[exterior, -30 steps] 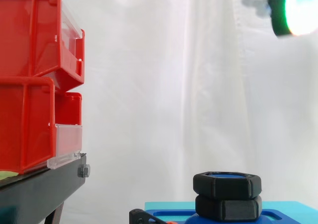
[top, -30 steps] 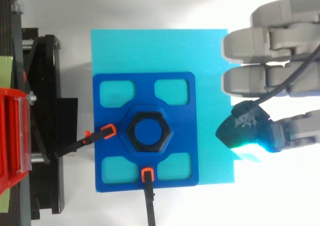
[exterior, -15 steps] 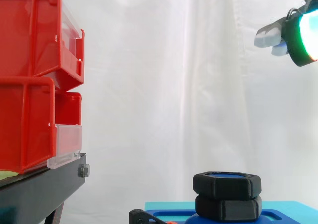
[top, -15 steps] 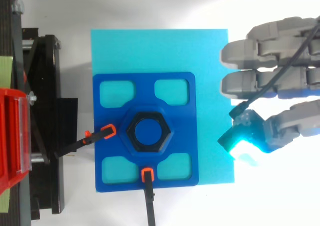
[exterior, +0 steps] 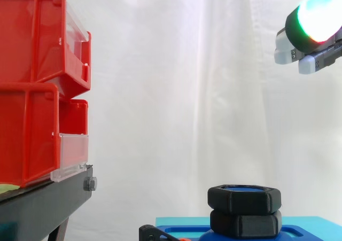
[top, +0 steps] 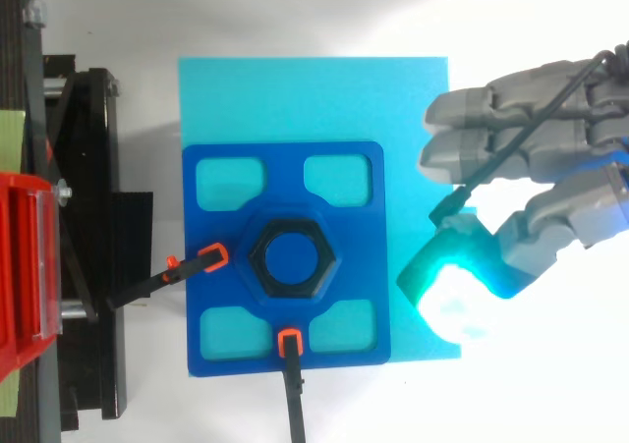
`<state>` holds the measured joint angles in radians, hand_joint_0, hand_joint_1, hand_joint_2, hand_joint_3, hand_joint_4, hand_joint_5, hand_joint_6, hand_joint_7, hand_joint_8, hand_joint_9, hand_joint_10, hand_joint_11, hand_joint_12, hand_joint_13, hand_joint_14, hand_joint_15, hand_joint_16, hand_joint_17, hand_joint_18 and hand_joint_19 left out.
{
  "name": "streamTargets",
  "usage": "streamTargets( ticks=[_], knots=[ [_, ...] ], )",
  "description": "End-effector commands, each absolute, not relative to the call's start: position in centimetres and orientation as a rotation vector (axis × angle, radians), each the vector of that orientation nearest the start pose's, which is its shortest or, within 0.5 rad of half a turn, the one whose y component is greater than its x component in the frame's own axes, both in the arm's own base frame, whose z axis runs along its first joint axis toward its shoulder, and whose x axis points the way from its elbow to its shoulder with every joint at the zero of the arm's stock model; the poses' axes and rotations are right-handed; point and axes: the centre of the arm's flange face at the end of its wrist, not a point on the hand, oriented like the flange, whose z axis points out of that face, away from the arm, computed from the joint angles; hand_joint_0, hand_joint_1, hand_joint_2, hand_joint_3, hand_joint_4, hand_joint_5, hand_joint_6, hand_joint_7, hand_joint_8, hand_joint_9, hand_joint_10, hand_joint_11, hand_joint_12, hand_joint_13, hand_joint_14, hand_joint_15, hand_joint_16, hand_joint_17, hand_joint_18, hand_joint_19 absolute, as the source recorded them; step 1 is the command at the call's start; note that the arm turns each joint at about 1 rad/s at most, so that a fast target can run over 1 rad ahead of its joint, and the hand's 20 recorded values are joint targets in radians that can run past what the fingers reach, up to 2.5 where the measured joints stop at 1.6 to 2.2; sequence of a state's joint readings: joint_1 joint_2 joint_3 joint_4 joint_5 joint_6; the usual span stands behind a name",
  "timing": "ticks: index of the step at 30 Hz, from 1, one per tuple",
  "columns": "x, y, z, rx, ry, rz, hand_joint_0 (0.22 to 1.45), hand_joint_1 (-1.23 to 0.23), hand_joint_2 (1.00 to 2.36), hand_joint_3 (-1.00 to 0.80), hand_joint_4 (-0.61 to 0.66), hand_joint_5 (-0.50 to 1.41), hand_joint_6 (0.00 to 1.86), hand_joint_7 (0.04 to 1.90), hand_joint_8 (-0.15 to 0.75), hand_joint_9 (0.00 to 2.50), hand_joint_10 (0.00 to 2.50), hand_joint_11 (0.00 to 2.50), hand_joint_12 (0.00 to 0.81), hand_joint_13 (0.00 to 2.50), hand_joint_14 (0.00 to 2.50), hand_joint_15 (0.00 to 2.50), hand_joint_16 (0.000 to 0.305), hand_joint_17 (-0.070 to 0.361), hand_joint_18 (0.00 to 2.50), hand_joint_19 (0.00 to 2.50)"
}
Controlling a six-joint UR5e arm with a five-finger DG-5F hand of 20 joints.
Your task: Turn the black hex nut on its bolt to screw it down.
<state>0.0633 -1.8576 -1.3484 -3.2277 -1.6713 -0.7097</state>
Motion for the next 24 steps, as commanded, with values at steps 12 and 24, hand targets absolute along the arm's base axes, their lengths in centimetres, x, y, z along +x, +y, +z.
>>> streamTargets(
  ticks=[12, 24],
  knots=[
    [60.21, -8.82, 43.14, 0.683, 1.646, 0.757, 0.48, -0.25, 1.00, -0.50, 0.13, -0.30, 0.50, 0.51, 0.295, 0.00, 0.00, 0.00, 0.411, 0.00, 0.00, 0.00, 0.064, 0.145, 0.00, 0.25],
    [60.23, -8.81, 43.15, 0.681, 1.645, 0.757, 0.49, -0.21, 1.00, -0.50, 0.07, -0.30, 0.50, 0.55, 0.432, 0.00, 0.00, 0.00, 0.489, 0.00, 0.00, 0.02, 0.082, 0.184, 0.00, 0.22]
  ],
)
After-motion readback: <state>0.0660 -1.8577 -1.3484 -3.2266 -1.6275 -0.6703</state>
